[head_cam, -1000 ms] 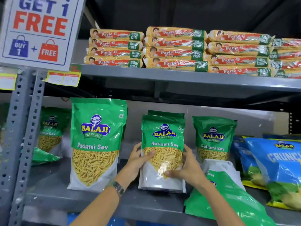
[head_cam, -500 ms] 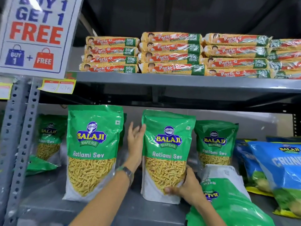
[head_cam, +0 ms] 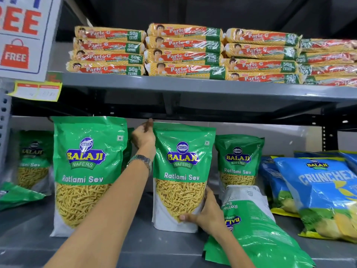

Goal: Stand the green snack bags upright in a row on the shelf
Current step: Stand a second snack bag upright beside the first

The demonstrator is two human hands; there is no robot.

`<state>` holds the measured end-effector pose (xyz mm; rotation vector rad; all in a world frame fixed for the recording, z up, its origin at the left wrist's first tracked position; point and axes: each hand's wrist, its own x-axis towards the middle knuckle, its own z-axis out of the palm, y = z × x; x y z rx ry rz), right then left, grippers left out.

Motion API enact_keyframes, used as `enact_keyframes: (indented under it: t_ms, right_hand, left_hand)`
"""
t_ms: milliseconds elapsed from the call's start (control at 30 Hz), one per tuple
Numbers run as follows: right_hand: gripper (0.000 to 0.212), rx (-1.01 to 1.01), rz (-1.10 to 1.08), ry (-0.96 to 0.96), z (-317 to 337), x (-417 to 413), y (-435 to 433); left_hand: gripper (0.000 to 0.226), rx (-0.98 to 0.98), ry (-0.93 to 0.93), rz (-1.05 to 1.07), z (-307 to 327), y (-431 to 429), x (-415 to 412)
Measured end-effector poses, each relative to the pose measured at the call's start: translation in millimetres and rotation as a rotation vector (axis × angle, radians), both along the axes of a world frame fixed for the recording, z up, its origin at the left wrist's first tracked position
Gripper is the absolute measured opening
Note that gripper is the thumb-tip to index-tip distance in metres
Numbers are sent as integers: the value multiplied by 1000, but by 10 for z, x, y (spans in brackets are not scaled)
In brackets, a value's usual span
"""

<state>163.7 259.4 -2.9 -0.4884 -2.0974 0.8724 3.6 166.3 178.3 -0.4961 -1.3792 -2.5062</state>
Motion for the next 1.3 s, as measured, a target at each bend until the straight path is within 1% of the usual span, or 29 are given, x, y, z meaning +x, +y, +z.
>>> enact_keyframes:
  t_ms: [67,133,167,200,233,300,333,367,433,500,567,667,867,933,967,1033,1133,1200,1233,1267,1300]
  right_hand:
    - [124,-10,-11,-7,6,6,-11]
    - [122,-26,-8,-13,6,6,-10]
    - [119,-23,-20,-37,-18,27,-20]
    - [116,-27,-28,-42,-1,26,-19]
    - [113,-35,-28,-47,4,32,-5]
    - [105,-49,-11,-80,68,32,7]
    - [100,-76,13,-95,112,25,14]
    - [94,-137,52,-92,150,17,34]
    - [85,-289,159,-52,236,1,60]
    - [86,-369,212,-26,269,-6,80]
    - [92,-377,201,-44,257,-11,74]
    - [92,-360,175,-41,205,47,35]
    - [104,-293,148,-93,239,154,-107]
    - [106,-273,132,-100,228,191,-147]
    - [103,-259,120,-98,212,207,-167]
    - [96,-231,108,-87,197,229,-197]
    - [89,-212,115,-92,209,239,-242]
    - [86,-172,115,-91,205,293,-288]
    - [92,-143,113,-81,199,338,-308]
    - [104,-115,108,-62,191,397,-315]
    - [114,-88,103,-34,187,478,-310]
  left_hand:
    - [27,-16,12,7,-73,18,19]
    - [24,-48,91,-38,-198,-16,29]
    - [27,-106,130,-65,-349,-59,37]
    - [35,-183,182,-92,-474,-84,29]
    - [49,-280,229,-129,-636,-98,25]
    - [77,-485,227,-188,-985,-145,45]
    - [82,-547,216,-237,-1153,-170,63]
    - [79,-578,228,-292,-1302,-196,81]
    - [60,-640,290,-372,-1493,-261,138]
    - [53,-682,354,-378,-1585,-302,162]
    - [51,-670,387,-357,-1601,-355,167]
    - [48,-645,411,-350,-1601,-412,209]
    - [53,-594,434,-327,-1660,-575,286]
    - [56,-588,439,-317,-1664,-622,298]
    - [62,-589,441,-316,-1673,-649,298]
    - [81,-615,437,-317,-1683,-696,315]
    - [95,-632,449,-313,-1651,-787,445]
    - [120,-577,424,-239,-1648,-810,596]
    - [127,-494,390,-174,-1672,-812,686]
    - [125,-385,374,-104,-1734,-804,776]
    - [119,-301,404,-54,-1818,-796,877]
